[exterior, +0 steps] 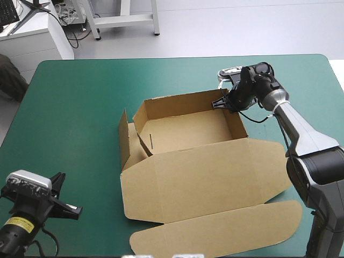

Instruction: Fold the box

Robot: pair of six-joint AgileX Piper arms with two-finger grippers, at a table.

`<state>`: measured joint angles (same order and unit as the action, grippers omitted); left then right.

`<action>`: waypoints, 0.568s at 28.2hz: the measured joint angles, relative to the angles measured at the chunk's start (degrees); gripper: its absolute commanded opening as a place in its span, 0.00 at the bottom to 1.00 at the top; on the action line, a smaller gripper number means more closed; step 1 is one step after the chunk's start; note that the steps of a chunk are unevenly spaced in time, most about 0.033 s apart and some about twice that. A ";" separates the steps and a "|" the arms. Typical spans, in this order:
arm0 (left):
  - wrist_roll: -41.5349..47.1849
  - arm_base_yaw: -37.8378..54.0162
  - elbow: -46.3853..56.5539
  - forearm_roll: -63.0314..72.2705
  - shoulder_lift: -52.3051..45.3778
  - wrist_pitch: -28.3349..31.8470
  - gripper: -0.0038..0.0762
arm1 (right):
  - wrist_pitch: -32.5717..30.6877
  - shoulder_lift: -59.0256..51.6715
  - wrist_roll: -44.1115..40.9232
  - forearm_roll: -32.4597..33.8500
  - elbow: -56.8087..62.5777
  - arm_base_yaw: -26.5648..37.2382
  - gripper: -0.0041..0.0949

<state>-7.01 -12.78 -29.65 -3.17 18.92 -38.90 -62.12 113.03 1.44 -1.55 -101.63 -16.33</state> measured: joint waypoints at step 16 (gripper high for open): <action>0.00 0.00 2.37 -1.78 -4.97 -2.26 0.04 | -8.23 1.73 3.62 -0.15 -8.30 -0.16 0.51</action>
<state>-7.01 -12.78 -27.28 -4.95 13.94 -41.17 -70.35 114.76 5.05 -1.70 -109.93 -16.49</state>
